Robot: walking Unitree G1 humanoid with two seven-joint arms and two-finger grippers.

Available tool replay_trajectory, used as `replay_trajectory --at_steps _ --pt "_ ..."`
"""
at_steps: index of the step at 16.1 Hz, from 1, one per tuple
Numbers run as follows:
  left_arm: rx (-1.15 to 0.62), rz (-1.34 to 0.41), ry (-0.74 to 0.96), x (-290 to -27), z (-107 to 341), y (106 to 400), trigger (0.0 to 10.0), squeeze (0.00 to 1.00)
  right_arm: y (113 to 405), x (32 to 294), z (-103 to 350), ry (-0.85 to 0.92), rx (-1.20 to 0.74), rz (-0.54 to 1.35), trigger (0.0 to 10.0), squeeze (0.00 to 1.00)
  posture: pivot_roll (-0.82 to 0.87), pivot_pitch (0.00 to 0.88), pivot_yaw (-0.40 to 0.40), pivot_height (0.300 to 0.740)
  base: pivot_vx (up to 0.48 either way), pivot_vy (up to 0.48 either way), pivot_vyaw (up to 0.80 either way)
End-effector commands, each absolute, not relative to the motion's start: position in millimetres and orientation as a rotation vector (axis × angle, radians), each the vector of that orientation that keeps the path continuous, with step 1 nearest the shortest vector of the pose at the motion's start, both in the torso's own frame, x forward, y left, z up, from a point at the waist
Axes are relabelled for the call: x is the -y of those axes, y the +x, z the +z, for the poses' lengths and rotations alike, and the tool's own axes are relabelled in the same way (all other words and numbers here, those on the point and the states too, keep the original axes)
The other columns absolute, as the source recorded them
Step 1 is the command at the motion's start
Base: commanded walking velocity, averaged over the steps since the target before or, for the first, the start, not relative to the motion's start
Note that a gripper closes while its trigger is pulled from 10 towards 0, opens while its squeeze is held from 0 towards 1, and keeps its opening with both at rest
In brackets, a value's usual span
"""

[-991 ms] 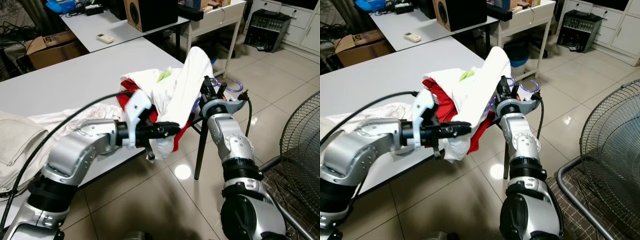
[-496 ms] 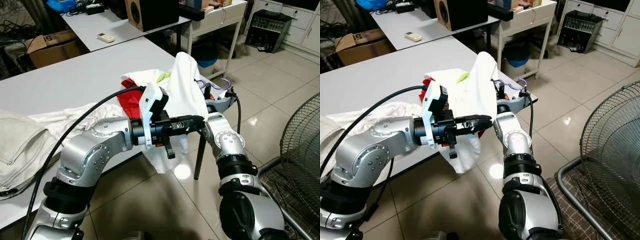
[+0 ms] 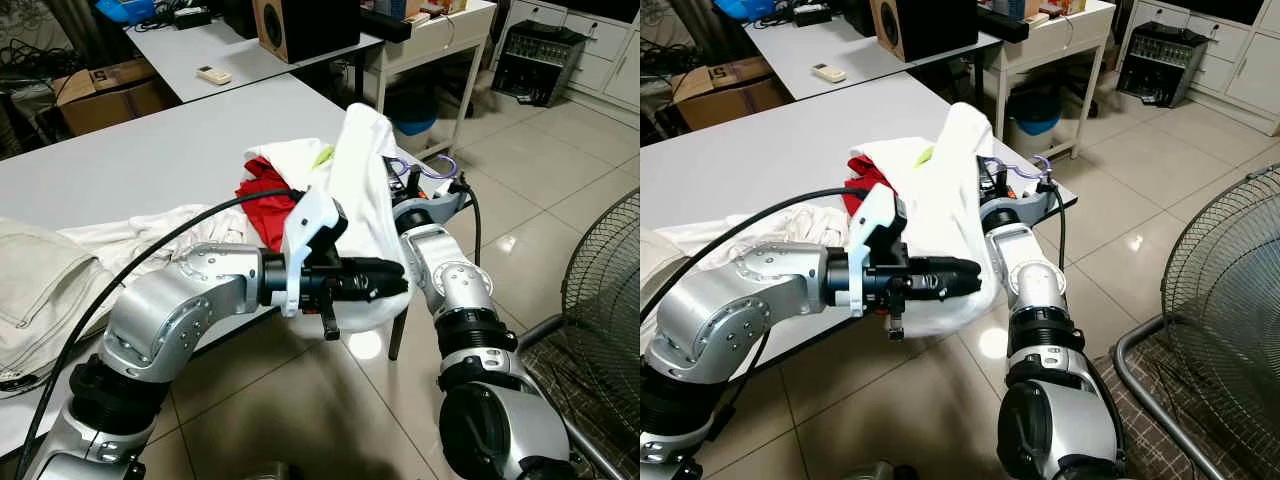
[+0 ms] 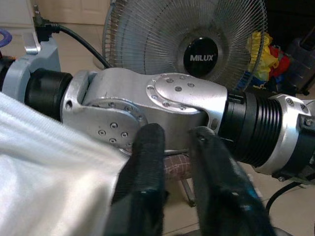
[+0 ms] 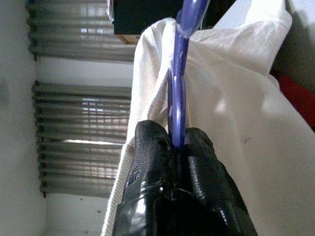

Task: Hang hanger

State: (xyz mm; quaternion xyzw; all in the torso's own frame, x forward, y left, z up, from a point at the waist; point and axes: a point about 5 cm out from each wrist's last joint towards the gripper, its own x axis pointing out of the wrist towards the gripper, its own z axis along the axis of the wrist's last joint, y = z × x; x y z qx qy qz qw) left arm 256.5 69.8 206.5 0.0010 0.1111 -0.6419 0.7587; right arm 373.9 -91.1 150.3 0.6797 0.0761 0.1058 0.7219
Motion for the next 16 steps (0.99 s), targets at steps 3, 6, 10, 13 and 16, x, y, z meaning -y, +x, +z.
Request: replay_trajectory --at_steps 3,6,10,13,16 --pt "-0.241 -1.396 -0.006 -71 208 255 10.0 1.0 378 74 176 1.543 -0.119 0.325 10.0 0.0 -0.03 0.0 0.083 0.74 0.0 0.0 0.0" --pt "-0.099 -1.175 -0.062 -93 219 271 10.0 1.0 376 93 184 1.428 -0.059 0.339 10.0 0.0 -0.04 0.0 0.079 0.74 0.0 0.0 0.0" --pt "-0.076 -0.595 0.014 -177 201 288 10.0 0.0 351 124 216 1.244 0.092 0.456 10.0 0.0 -0.05 0.0 0.068 0.74 0.0 0.0 0.0" --pt "-0.111 -0.439 0.057 -196 184 279 10.0 0.0 337 134 232 1.044 0.122 0.473 10.0 0.0 -0.07 0.0 0.05 0.74 0.0 0.0 0.0" --pt "-0.116 -0.379 0.055 -188 168 277 10.0 0.0 339 143 239 0.908 0.118 0.397 10.0 0.0 -0.08 0.0 0.037 0.74 0.0 0.0 0.49"
